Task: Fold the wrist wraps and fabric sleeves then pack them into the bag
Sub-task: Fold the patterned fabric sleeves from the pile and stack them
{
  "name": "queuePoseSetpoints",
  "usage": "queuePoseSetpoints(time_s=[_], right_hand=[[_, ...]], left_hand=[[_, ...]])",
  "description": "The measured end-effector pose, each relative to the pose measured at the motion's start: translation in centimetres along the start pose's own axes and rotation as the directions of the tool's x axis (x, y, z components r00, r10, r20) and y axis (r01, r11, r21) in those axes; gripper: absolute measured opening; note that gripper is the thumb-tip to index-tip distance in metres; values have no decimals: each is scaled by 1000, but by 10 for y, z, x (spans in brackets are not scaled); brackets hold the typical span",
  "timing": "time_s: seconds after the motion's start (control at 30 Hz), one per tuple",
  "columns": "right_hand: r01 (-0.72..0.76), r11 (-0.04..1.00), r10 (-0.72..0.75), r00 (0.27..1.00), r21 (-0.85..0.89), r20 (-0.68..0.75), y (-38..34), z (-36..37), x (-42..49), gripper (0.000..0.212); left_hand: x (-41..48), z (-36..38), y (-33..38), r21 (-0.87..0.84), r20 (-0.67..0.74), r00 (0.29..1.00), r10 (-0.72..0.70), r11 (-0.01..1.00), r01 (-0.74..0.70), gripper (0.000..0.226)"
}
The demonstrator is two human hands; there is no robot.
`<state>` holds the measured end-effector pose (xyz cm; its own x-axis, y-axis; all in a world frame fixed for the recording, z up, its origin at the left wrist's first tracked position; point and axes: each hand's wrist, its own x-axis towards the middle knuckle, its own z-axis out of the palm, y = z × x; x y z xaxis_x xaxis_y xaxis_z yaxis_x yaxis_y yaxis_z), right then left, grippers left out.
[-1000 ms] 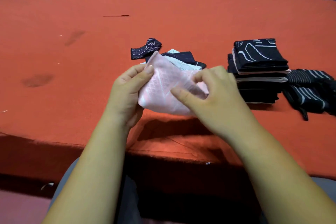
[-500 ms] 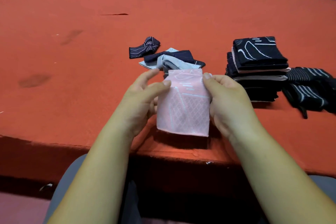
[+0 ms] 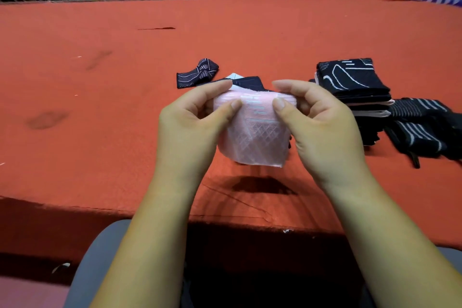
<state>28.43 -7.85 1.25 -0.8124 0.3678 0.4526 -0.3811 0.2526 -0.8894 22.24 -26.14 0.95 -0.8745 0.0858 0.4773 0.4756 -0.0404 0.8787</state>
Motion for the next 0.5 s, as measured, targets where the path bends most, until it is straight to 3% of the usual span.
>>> queuePoseSetpoints(time_s=[0.2, 0.5], right_hand=[[37, 998, -37, 999, -46, -10, 0, -1, 0, 35], [122, 966, -125, 992, -227, 0, 11, -3, 3, 34]], left_hand=[[-1, 6, 3, 64, -56, 998, 34, 998, -30, 34], [-3, 7, 5, 202, -97, 993, 73, 978, -52, 20]])
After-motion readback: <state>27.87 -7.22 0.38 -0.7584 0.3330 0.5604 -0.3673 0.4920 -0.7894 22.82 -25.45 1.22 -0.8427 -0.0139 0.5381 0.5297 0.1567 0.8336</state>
